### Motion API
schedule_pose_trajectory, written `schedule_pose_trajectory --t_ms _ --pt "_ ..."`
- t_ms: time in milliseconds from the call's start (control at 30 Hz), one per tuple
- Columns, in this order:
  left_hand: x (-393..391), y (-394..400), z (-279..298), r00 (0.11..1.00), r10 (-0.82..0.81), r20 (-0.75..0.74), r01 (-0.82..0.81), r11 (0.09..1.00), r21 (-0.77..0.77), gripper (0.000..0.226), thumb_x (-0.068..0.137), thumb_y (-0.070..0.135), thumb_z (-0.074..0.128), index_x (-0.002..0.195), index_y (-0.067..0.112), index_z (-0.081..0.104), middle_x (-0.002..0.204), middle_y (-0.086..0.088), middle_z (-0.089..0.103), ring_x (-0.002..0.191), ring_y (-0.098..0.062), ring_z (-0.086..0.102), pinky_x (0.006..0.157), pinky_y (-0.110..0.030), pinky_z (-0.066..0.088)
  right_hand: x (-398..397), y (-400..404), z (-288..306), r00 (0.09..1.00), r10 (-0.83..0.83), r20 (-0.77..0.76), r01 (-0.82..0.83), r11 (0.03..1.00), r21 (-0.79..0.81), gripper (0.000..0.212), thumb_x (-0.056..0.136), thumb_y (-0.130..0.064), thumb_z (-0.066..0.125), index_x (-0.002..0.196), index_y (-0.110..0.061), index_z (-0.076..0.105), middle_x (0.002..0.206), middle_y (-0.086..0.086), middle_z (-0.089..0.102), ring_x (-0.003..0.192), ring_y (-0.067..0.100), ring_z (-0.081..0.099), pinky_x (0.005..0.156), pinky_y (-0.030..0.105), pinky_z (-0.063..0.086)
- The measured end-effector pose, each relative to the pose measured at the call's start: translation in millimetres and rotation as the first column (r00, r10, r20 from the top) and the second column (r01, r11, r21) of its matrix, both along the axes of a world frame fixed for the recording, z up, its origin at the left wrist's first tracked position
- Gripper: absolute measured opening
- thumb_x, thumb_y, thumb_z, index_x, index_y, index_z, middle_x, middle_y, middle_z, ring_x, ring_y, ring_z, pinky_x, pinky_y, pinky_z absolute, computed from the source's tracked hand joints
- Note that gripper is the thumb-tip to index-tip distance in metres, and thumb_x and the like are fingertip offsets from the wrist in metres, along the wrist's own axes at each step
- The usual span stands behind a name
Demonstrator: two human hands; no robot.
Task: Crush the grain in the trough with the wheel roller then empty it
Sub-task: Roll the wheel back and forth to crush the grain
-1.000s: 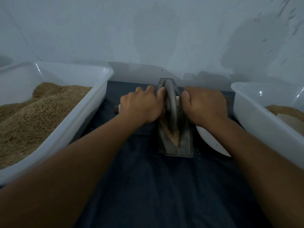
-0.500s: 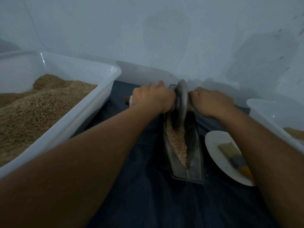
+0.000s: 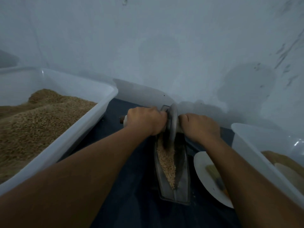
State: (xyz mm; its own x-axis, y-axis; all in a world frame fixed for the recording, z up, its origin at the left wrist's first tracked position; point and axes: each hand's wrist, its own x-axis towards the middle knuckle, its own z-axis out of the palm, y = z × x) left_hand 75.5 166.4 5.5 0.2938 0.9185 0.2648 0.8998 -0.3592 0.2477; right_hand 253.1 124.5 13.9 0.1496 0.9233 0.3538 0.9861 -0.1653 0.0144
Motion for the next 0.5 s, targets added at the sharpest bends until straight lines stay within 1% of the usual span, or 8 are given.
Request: schedule_pose_trajectory --t_ms 33,100,167,233,333,433,500 --pt "-0.2 -2.5 -1.4 1.000 0.002 -0.003 -0.002 1.000 0.006 0.049 0.096 0.051 0.017 0.106 0.023 0.056 0.112 -0.010 0.064 0.095 -0.031 0.058 0.075 -0.041 0.032 -1.2 -3.4 -1.3 1.000 -0.003 0.022 0.003 1.000 0.007 0.044 0.099 -0.046 0.020 0.070 -0.027 0.048 0.074 -0.001 0.048 0.060 0.019 0.041 0.052 0.030 0.024" --pt "-1.4 -7.5 -4.4 1.000 0.004 -0.004 -0.004 1.000 0.021 0.050 0.096 0.053 0.016 0.106 0.023 0.055 0.109 -0.011 0.064 0.094 -0.032 0.058 0.073 -0.042 0.033 -3.5 -10.4 -4.0 0.998 -0.010 0.065 0.007 0.999 0.036 0.043 0.100 -0.045 0.020 0.072 -0.028 0.048 0.074 -0.001 0.047 0.061 0.020 0.040 0.051 0.029 0.023" --pt "-3.8 -12.8 -6.7 1.000 0.015 -0.003 -0.015 1.000 0.017 0.050 0.096 0.056 0.014 0.104 0.023 0.052 0.107 -0.011 0.064 0.086 -0.031 0.055 0.072 -0.042 0.032 -6.1 -18.8 -7.8 0.997 -0.007 0.072 0.000 0.996 0.092 0.045 0.100 -0.045 0.018 0.078 -0.027 0.053 0.072 -0.002 0.051 0.062 0.021 0.044 0.054 0.029 0.030" --pt "-5.5 -17.7 -7.6 1.000 0.025 0.001 -0.025 1.000 0.015 0.047 0.095 0.057 0.014 0.099 0.024 0.047 0.103 -0.011 0.065 0.077 -0.029 0.048 0.070 -0.042 0.032 -8.7 -26.9 -11.0 0.998 0.013 0.069 -0.023 0.990 0.137 0.048 0.101 -0.045 0.017 0.076 -0.025 0.052 0.070 -0.002 0.052 0.060 0.021 0.045 0.059 0.032 0.034" --pt "-8.7 -26.7 -9.3 1.000 0.025 -0.003 -0.024 0.998 0.059 0.046 0.094 0.057 0.012 0.094 0.023 0.043 0.091 -0.011 0.063 0.071 -0.028 0.046 0.067 -0.041 0.033 -12.6 -39.2 -14.6 0.997 0.019 0.071 -0.031 0.984 0.177 0.045 0.102 -0.045 0.019 0.073 -0.025 0.048 0.070 -0.004 0.048 0.062 0.022 0.042 0.063 0.034 0.031" --pt "-14.2 -40.0 -10.1 1.000 0.026 -0.003 -0.026 0.996 0.083 0.050 0.095 0.058 0.010 0.094 0.022 0.044 0.077 -0.006 0.051 0.068 -0.027 0.046 0.066 -0.041 0.038 -17.5 -52.4 -17.6 0.994 0.019 0.104 -0.043 0.972 0.233 0.044 0.102 -0.044 0.020 0.074 -0.025 0.047 0.070 -0.005 0.045 0.063 0.023 0.039 0.063 0.035 0.027" --pt "-16.8 -50.8 -10.1 1.000 0.030 -0.004 -0.029 0.992 0.122 0.049 0.096 0.057 0.009 0.092 0.022 0.042 0.069 -0.003 0.046 0.061 -0.025 0.044 0.064 -0.040 0.041 -21.3 -62.4 -19.1 0.994 0.026 0.108 -0.055 0.959 0.278 0.042 0.102 -0.041 0.019 0.072 -0.025 0.044 0.067 -0.006 0.042 0.061 0.022 0.037 0.062 0.035 0.026"
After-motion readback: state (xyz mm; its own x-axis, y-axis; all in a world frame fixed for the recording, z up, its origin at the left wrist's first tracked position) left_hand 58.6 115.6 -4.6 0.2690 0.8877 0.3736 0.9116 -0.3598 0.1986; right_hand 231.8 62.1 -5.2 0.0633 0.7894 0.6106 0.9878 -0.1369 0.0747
